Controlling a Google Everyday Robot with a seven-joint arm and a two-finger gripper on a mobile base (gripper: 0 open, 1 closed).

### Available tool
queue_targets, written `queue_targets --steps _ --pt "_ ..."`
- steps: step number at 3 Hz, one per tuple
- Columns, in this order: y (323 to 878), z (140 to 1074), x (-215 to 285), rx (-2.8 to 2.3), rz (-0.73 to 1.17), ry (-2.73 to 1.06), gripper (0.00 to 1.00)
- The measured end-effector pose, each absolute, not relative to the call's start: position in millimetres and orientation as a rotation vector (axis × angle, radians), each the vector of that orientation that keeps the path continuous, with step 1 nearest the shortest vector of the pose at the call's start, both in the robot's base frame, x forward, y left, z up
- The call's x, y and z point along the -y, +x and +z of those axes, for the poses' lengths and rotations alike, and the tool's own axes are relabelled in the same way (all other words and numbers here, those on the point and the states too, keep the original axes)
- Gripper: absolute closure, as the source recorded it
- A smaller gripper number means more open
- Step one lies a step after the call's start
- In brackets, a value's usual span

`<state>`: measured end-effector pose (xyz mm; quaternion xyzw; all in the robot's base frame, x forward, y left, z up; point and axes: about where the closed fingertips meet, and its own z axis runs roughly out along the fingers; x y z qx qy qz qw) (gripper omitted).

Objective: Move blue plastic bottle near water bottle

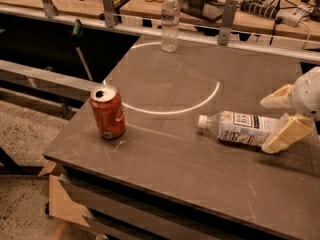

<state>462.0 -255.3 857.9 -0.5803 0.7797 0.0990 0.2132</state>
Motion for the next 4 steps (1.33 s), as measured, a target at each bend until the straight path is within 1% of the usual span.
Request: queue_targets --steps 1,2,3,4 --pt "459.3 845.0 252.2 -2.175 0.301 -1.652 0.52" --pt "478.3 860.5 247.2 -2.169 0.305 -1.588 0.74" --pt "524.8 898.8 252.9 -2.191 0.252 -1.401 0.98" --pt "572.5 922.2 258.9 -2.269 0.174 -1.247 1.0"
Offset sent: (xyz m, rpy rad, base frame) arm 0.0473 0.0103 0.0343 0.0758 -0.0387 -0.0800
